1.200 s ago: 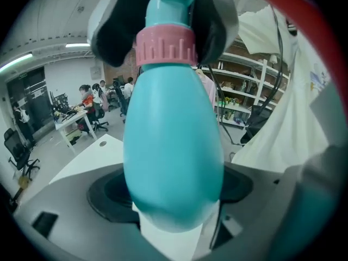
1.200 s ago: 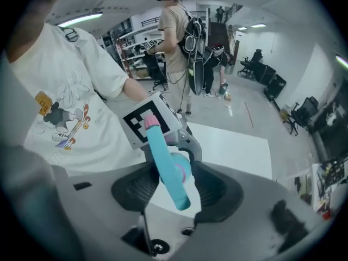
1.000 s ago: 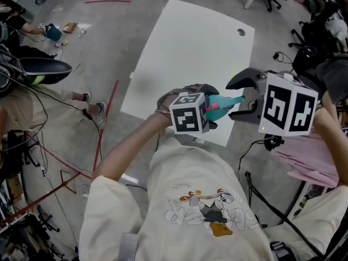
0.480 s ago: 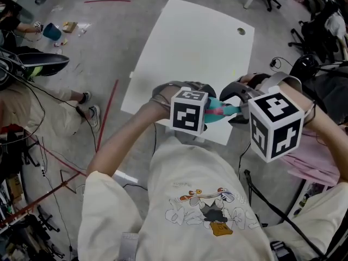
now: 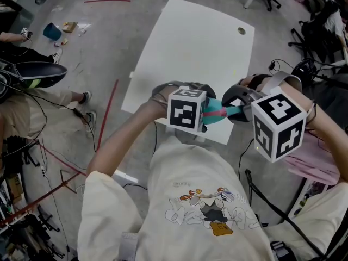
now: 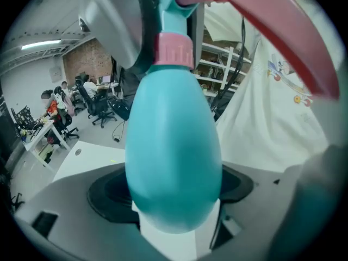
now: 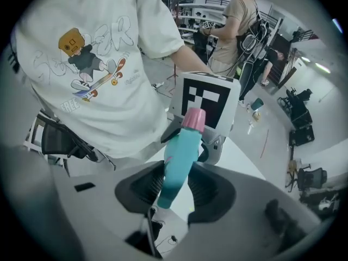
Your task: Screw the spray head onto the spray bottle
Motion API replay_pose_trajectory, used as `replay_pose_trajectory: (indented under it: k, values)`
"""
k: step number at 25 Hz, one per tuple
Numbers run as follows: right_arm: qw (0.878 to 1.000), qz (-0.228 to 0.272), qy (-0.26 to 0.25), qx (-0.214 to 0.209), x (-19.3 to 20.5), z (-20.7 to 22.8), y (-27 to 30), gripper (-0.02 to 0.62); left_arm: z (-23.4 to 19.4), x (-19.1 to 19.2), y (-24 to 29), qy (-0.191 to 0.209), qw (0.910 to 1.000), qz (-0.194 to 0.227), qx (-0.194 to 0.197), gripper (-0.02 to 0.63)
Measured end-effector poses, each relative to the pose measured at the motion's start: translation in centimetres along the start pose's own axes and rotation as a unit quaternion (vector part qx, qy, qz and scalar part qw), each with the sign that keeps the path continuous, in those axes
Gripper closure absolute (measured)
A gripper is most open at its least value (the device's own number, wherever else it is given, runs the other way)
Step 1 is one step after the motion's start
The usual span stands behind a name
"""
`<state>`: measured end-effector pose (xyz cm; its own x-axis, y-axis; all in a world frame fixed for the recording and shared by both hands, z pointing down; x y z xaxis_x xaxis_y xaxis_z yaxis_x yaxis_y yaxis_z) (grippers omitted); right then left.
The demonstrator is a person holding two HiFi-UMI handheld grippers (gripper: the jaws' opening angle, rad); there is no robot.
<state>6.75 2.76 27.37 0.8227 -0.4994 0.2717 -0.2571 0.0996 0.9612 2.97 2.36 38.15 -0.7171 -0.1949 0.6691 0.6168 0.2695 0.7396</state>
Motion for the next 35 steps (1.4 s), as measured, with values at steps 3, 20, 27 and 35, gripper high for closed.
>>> replay_pose_trajectory:
  k: [3,20,27,35]
  values:
    - [0.999,0.034,-0.002,0.005,-0.6,0.3,-0.8,0.457,0.7,-0.1,-0.6,-0.015,0.9979,0.053,0.035,0.183]
    - [0.975,0.035,0.219,0.024,2.4,2.2,-1.4,0.457,-1.8,-1.0,-1.2,-0.111,0.9851,0.008,-0.131,0.183]
    - [0.893,0.116,0.433,0.034,4.7,4.2,-2.0,0.456,-4.5,-1.1,-1.8,-0.137,0.9413,-0.016,-0.308,0.183]
    - [0.859,0.132,0.49,0.064,6.5,5.1,-1.7,0.409,-6.4,-0.4,-0.6,-0.173,0.9249,0.027,-0.337,0.183]
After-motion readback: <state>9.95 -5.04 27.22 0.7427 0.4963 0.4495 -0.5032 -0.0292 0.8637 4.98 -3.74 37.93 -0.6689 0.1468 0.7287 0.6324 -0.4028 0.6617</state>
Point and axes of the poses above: the fingertips, and each gripper's own axes: y forward along the fingers, z to its right, x out of its underside, the point moved 6 cm from there along -y, backward along the fingers, and after that the axes turned 4 degrees about z, right-handed, at the moved point
